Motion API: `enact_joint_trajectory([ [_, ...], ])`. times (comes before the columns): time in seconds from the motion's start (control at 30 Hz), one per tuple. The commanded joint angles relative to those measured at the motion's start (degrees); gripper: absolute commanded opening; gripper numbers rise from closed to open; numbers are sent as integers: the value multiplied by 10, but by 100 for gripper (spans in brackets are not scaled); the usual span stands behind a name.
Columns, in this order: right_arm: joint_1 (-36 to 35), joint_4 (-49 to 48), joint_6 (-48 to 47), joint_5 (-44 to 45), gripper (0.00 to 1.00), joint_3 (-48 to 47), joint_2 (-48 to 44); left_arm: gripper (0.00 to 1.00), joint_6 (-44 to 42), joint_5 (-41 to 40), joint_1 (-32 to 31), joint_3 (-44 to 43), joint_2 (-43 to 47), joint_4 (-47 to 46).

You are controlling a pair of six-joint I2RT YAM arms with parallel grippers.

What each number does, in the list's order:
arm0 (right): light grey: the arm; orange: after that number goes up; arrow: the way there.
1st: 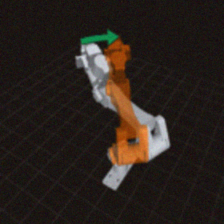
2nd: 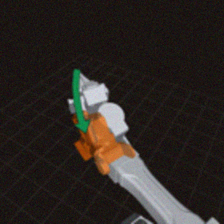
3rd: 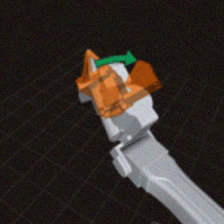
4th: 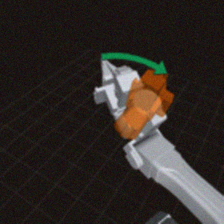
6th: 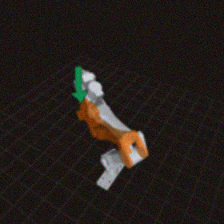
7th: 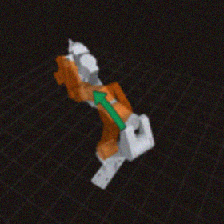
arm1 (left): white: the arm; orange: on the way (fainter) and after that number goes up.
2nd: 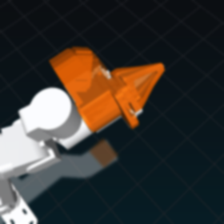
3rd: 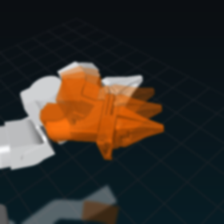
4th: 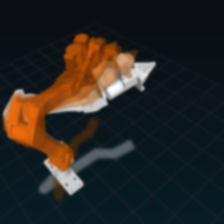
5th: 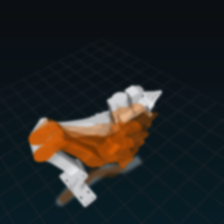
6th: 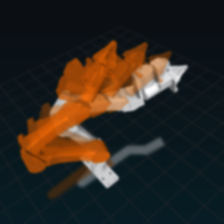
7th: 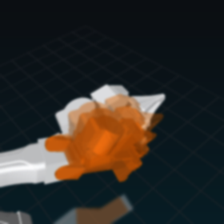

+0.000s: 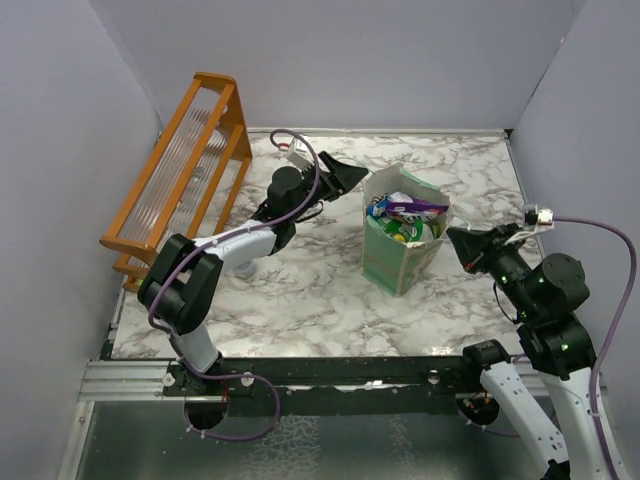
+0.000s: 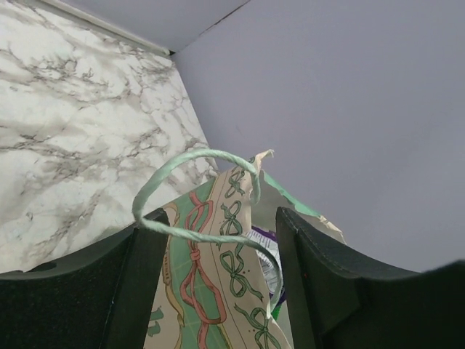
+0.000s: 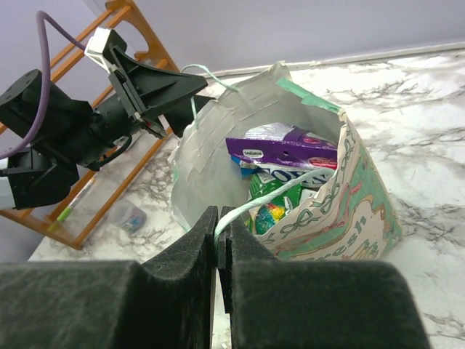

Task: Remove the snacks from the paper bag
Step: Adjust the paper bag at the center of the board.

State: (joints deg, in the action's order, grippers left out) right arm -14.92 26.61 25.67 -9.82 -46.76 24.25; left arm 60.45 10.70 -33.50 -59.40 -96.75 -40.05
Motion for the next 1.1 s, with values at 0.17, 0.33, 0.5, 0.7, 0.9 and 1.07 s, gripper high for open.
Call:
enact_joint_trajectory([
  [0.17,-6,2,-31,48,7,-22,-19,50,37,41,-4,9,-13,-175],
  [0.33,-9,-3,-32,46,8,-17,-18,41,52,65,-5,8,-15,-226],
  [0.5,-9,-6,-32,45,8,-16,-19,37,43,70,-17,-1,-8,-204],
  [0.7,-9,-3,-32,47,9,-21,-18,37,14,69,-27,-25,-8,-154],
  [0.9,-9,6,-33,47,9,-27,-19,37,8,78,-27,-74,-23,-128],
  [1.07,-9,13,-34,57,10,-26,-26,35,13,91,-27,-110,-47,-122],
])
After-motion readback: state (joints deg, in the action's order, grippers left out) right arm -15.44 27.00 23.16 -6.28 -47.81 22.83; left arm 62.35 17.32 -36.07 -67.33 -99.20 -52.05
